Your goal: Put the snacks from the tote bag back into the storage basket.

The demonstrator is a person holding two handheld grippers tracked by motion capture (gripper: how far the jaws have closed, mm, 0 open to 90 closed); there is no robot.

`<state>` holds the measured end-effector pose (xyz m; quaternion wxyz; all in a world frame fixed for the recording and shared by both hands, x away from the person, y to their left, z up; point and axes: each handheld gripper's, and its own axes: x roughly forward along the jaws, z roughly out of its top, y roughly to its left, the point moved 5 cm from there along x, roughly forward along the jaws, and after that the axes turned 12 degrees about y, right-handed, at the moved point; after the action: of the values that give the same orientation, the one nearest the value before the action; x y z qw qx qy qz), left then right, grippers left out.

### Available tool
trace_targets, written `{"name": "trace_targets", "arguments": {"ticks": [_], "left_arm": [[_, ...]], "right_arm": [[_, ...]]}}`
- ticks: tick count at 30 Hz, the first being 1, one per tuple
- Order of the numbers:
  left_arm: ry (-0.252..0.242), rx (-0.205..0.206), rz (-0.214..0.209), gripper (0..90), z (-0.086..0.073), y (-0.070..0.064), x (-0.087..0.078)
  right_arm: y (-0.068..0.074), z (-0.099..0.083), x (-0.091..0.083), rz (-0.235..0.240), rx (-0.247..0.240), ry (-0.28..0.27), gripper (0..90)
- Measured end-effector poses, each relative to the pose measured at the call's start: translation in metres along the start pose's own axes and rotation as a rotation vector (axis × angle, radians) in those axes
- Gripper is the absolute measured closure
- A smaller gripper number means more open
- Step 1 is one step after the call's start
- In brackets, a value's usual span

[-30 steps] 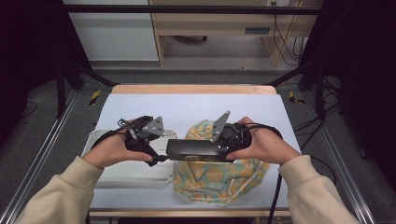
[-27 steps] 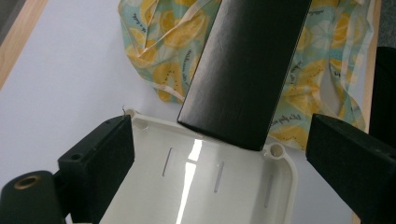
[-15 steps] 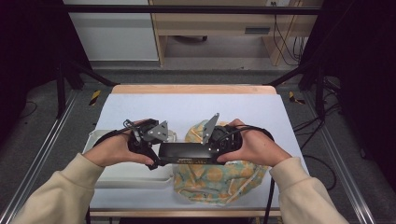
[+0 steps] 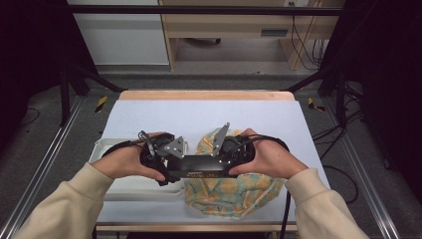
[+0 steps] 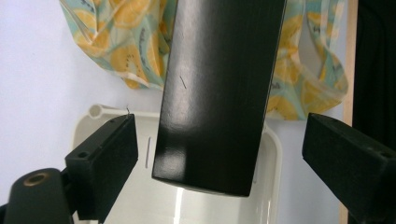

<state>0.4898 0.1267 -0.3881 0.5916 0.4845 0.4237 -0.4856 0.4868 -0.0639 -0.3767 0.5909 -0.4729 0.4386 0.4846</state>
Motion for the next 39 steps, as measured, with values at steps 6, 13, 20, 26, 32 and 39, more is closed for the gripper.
{"name": "trace_targets", "arguments": {"ticks": [6, 13, 20, 26, 32, 39], "left_arm": [[0.014, 0.009, -0.008, 15.5, 0.001, 0.001, 0.005], [0.052, 0.045, -0.023, 26.8, 0.002, -0.001, 0.009], [0.087, 0.064, -0.022, 31.7, 0.004, -0.002, 0.014], [0.078, 0.058, -0.025, 38.9, 0.005, 0.0, 0.016], [0.104, 0.075, -0.028, 37.3, 0.004, -0.002, 0.023], [0.102, 0.074, -0.027, 40.7, 0.004, -0.001, 0.024]], "right_arm": [[0.001, 0.001, -0.002, 0.004, -0.001, -0.008, 43.2], [0.001, 0.002, -0.002, 0.011, -0.005, -0.001, 43.2], [0.002, 0.002, -0.002, 0.013, -0.02, 0.007, 43.1], [0.003, 0.001, -0.001, 0.018, -0.019, 0.008, 43.2], [0.003, 0.001, -0.002, 0.021, -0.022, 0.004, 43.2], [0.003, 0.002, -0.001, 0.016, -0.029, 0.004, 43.1]]}}
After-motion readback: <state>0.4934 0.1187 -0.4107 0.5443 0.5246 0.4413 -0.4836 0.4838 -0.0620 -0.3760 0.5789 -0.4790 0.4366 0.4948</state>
